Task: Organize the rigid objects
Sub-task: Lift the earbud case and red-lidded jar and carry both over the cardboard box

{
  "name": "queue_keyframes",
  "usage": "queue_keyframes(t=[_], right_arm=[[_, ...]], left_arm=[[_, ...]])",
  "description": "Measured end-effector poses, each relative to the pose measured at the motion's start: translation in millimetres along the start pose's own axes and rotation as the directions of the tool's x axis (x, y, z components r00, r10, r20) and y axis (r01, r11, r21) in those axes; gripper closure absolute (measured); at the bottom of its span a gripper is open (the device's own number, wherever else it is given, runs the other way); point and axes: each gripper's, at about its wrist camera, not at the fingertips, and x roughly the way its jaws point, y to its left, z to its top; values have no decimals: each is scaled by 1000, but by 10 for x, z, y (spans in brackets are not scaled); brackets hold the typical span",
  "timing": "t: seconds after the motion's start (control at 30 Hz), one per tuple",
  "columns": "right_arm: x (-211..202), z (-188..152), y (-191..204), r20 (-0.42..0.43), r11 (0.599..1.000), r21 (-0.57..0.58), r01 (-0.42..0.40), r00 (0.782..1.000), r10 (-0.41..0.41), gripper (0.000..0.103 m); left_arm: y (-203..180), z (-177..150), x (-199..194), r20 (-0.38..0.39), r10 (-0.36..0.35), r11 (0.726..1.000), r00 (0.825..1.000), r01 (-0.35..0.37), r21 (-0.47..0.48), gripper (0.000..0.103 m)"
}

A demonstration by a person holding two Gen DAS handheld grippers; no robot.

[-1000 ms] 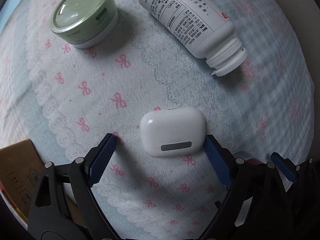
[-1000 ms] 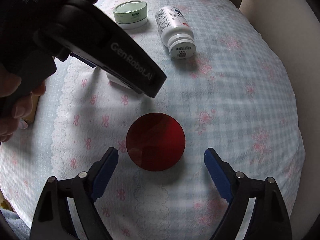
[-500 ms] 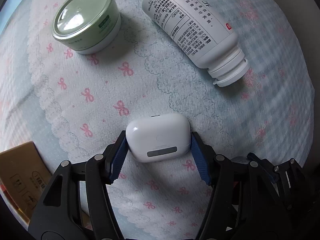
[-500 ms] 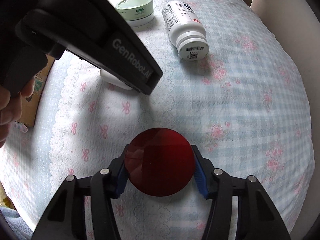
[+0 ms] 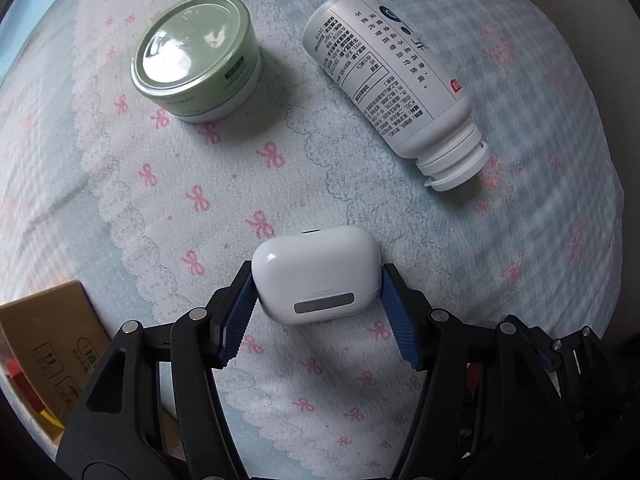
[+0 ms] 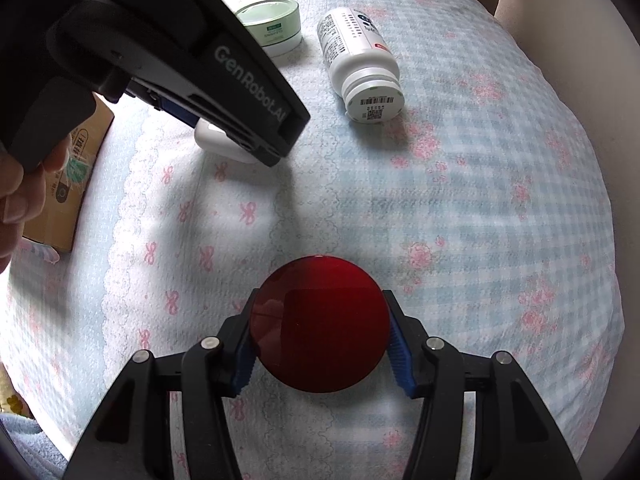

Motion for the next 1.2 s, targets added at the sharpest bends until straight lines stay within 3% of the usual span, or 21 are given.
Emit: queue_keyframes(t=[0.37, 0.73, 1.0, 1.2], right_arm=[[-503, 35, -134, 56, 998, 24, 58, 997, -60, 52], [-1530, 128, 26, 178, 991, -7, 137, 975, -134, 52], [-2274, 292, 409, 258, 989, -30, 144, 957, -132, 52], [-2657, 377, 944, 282, 993, -29, 115, 954, -102, 52]], left_arm=[[140, -94, -725, 102, -32, 999, 994, 36, -41, 45], [305, -476, -1807, 262, -49, 997, 964, 65, -52, 45], [768, -1073, -2522, 366, -62, 994, 928, 90, -60, 45], [1368, -1668, -2785, 391, -42, 991, 920, 87, -100, 45]])
